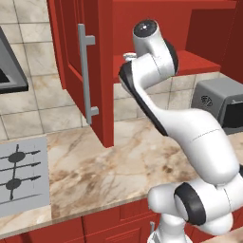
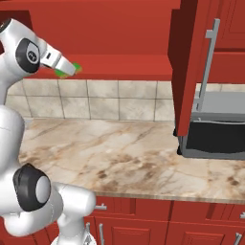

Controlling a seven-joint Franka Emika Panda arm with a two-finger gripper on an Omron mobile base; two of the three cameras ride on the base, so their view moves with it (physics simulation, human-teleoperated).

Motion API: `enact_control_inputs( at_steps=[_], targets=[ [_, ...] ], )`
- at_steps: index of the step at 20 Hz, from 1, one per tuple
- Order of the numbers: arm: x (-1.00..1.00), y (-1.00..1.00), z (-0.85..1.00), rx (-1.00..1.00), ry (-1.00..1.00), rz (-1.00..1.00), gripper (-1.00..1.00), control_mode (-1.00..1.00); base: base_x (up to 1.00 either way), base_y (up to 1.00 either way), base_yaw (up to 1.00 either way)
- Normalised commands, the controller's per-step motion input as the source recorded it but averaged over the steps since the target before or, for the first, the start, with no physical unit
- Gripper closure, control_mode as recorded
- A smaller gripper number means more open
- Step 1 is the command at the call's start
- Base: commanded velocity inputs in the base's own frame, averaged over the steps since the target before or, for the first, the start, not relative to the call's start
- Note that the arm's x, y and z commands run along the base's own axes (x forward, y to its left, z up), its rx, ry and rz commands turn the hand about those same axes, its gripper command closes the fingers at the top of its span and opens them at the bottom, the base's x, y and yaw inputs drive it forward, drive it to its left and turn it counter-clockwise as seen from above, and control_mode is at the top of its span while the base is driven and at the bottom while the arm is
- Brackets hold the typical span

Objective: Locate and retrieve the sponge and soap dispenser from the cabinet. Place them next to the sink.

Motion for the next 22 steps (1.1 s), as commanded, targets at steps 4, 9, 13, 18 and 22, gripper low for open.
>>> enact_control_inputs(
  at_steps=[4, 9, 13, 18, 22],
  targets=[
    [-0.76, -0.33, 0.06, 0.00, -0.03, 0.11, 1.00, -1.00, 0.00, 0.00, 0.00],
    [-0.91, -0.05, 0.00, 0.00, 0.00, 0.17, 1.00, -1.00, 0.00, 0.00, 0.00],
    [-1.00, 0.00, 0.00, 0.00, 0.00, 0.19, 1.00, -1.00, 0.00, 0.00, 0.00],
    [-0.99, -0.02, -0.01, 0.00, 0.00, 0.19, 1.00, -1.00, 0.00, 0.00, 0.00],
    [-0.97, -0.14, -0.17, 0.00, 0.00, 0.20, 1.00, -1.00, 0.00, 0.00, 0.00]
  ],
)
